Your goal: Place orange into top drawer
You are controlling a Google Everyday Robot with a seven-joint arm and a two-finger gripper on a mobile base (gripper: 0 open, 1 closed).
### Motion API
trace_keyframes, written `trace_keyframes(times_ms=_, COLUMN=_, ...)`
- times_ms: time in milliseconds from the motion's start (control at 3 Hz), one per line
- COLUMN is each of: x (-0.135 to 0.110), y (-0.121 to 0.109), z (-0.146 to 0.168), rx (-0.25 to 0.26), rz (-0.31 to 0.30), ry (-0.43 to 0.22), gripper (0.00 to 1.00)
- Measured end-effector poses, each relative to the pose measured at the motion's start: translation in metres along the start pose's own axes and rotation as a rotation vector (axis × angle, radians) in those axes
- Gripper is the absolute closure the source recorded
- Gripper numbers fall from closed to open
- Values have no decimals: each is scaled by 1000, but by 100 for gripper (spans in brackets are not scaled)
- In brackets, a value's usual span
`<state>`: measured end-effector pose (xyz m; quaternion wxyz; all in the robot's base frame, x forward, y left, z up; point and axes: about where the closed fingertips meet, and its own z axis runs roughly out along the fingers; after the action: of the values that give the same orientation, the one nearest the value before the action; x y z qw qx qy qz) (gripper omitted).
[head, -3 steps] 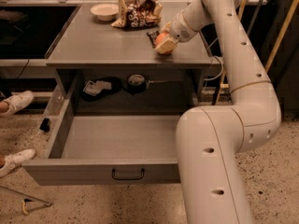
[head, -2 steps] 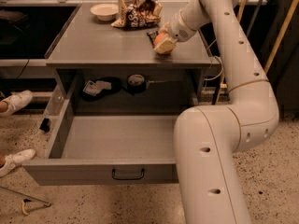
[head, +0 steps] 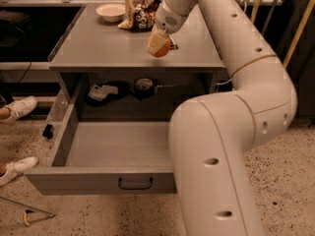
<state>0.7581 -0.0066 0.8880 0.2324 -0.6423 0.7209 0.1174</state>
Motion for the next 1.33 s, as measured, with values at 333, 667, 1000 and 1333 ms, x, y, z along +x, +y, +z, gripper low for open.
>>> trace_keyframes(times_ms=333, x=-23, y=8, z=-58, rx=124, rz=79, ry=-77, gripper=100)
trace_keyframes(times_ms=667, x=-25, y=35, z=-147, rx=272, rz=126, ry=-220, gripper=100)
trace_keyframes(times_ms=1000, x=-32, y=55, z=-186, rx=348, rz=113, ry=-267, gripper=100)
trace_keyframes(times_ms=1333, x=-31, y=53, z=-184, rx=345, rz=114, ry=-261, gripper=100)
